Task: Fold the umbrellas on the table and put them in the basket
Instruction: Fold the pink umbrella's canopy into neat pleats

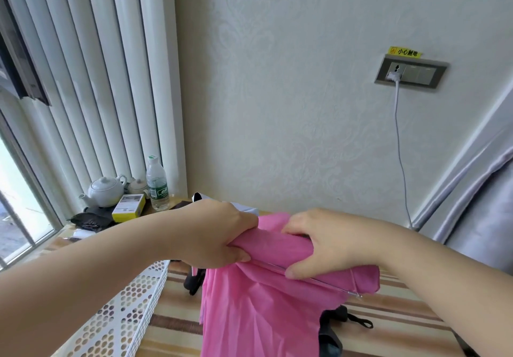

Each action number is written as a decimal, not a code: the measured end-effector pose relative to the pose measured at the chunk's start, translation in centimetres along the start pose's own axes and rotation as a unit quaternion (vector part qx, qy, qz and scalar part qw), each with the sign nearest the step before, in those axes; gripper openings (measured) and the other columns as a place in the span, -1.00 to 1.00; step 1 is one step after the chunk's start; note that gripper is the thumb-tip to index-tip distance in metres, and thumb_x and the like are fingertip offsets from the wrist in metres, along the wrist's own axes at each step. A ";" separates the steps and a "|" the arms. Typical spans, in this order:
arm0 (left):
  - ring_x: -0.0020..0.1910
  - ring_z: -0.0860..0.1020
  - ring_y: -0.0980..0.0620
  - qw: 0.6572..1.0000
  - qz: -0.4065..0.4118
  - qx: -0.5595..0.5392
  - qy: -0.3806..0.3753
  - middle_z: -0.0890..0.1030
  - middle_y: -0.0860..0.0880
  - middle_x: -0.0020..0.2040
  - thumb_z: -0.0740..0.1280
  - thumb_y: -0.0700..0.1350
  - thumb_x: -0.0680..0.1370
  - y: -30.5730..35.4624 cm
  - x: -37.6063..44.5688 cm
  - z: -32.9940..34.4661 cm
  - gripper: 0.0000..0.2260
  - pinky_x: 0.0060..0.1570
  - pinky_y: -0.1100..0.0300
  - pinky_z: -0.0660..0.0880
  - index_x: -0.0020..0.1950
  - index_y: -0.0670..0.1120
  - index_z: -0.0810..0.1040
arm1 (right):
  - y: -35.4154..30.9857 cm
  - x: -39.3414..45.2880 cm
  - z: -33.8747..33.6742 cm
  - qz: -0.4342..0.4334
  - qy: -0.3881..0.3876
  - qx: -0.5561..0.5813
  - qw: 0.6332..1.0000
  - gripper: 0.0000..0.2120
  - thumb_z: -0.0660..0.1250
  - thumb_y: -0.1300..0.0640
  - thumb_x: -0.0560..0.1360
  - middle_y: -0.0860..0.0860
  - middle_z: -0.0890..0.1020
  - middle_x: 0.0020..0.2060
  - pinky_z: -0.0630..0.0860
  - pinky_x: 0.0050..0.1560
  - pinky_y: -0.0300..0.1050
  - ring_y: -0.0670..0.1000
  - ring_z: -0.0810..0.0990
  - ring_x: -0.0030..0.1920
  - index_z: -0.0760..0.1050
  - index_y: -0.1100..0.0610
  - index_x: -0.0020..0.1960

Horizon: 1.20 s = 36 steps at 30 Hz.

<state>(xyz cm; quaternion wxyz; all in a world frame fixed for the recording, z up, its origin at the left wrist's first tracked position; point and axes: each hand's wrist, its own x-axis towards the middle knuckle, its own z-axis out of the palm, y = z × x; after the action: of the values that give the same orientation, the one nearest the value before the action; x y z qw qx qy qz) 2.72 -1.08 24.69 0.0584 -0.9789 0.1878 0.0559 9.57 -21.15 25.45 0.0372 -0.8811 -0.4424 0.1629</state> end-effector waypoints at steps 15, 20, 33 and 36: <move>-0.27 0.46 0.10 0.963 0.002 -0.225 -0.147 0.55 0.03 -0.16 0.38 0.16 0.46 -0.6 1.0 1.8 -0.70 -0.30 0.27 0.36 -0.01 -0.04 0.51 | -0.1 -0.2 1.2 -0.007 -0.063 0.041 0.997 -0.80 0.41 0.12 0.39 -0.17 0.53 -0.37 0.35 -0.39 -0.37 -0.23 0.47 -0.38 0.40 -0.05 -0.27; -0.14 0.49 0.04 0.985 -0.012 -0.156 -0.075 0.54 0.03 -0.11 0.32 0.05 0.49 0.0 1.1 3.5 -0.80 -0.16 0.19 0.39 -0.02 -0.05 0.47 | -0.5 0.1 2.6 -0.028 0.093 -0.168 0.981 -0.86 0.28 0.05 0.45 0.03 0.57 -0.14 0.29 -0.24 -0.10 0.12 0.53 -0.11 0.41 0.06 -0.02; -0.72 0.34 0.01 0.977 -0.113 0.071 0.165 0.44 0.05 -0.46 0.50 -0.03 0.03 -0.7 0.9 8.0 -0.70 -0.50 0.32 -0.20 -0.36 -0.06 0.48 | 0.0 1.7 4.9 0.075 0.285 -0.011 0.956 -0.35 0.39 -0.21 0.41 -0.12 0.34 0.37 0.24 0.38 -0.16 -0.10 0.31 0.35 0.28 -0.03 0.42; -0.75 0.28 0.02 0.967 -0.170 0.039 0.187 0.42 0.00 -0.50 0.54 -0.20 -0.11 -0.4 1.4 8.8 -0.64 -0.41 0.37 -0.23 -0.43 -0.10 0.46 | -0.6 1.5 4.4 0.240 0.283 0.278 0.886 -0.55 0.31 -0.18 0.50 -0.02 0.58 -0.06 0.50 -0.10 -0.27 -0.12 0.55 -0.14 0.46 0.17 0.16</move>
<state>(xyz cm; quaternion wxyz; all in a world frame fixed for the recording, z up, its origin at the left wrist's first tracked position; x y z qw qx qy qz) 3.38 0.01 15.89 0.0686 -0.9864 0.0277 -0.1466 8.48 -19.94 21.01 0.3645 -0.9224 -0.1250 0.0268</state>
